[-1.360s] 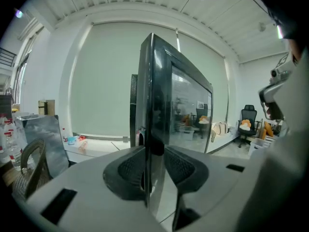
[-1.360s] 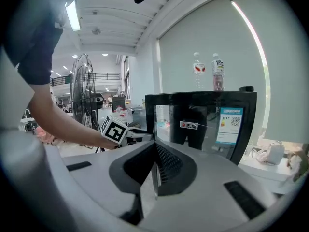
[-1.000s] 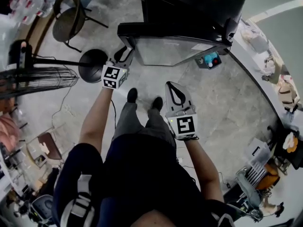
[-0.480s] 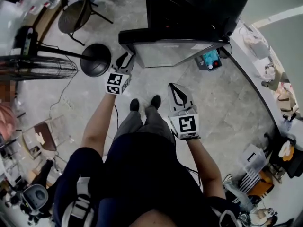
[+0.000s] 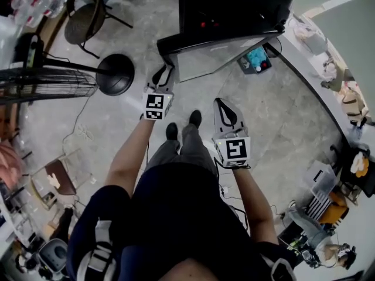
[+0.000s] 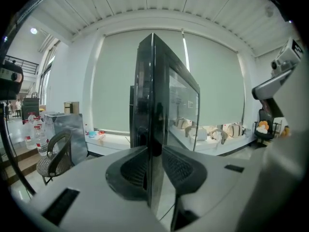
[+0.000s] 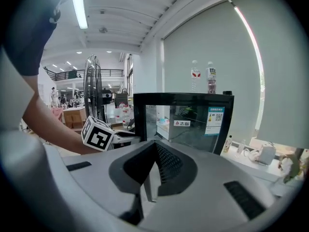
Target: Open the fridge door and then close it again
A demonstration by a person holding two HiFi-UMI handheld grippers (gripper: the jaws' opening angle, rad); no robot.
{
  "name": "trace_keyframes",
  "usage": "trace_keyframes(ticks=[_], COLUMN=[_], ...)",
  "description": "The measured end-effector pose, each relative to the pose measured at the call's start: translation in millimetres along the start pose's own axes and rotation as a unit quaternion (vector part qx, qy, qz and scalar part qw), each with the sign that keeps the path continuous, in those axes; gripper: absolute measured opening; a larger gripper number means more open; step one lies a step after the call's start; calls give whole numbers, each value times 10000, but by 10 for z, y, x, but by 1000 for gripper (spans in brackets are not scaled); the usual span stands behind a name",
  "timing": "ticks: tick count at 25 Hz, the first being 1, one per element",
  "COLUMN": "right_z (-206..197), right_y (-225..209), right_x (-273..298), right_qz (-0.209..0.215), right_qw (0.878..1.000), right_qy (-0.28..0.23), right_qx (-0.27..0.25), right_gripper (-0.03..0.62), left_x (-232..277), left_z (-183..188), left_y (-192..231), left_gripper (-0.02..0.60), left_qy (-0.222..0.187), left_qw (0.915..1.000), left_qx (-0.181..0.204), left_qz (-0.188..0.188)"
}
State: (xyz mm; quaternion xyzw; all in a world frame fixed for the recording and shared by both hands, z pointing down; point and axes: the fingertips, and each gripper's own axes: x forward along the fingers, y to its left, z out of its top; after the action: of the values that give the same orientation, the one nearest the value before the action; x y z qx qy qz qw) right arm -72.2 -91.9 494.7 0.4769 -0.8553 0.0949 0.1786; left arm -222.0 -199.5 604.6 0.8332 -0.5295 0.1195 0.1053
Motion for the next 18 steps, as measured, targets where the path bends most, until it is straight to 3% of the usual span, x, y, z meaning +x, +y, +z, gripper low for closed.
trace_keyframes(ticks=[10, 18], right_z=[-89, -129], right_y=[283, 338], right_x=[-476, -824], right_qz=[-715, -1007], right_qw=[9974, 9949], right_qy=[18, 26], right_qx=[4, -7], right_gripper=[20, 20], left_x=[-349, -588], left_z=[-110, -183], left_y=[-375, -672], left_gripper=[86, 74], left_qy=[62, 112], left_qw=[9998, 9993], left_qx=[189, 307], left_qz=[-69, -182])
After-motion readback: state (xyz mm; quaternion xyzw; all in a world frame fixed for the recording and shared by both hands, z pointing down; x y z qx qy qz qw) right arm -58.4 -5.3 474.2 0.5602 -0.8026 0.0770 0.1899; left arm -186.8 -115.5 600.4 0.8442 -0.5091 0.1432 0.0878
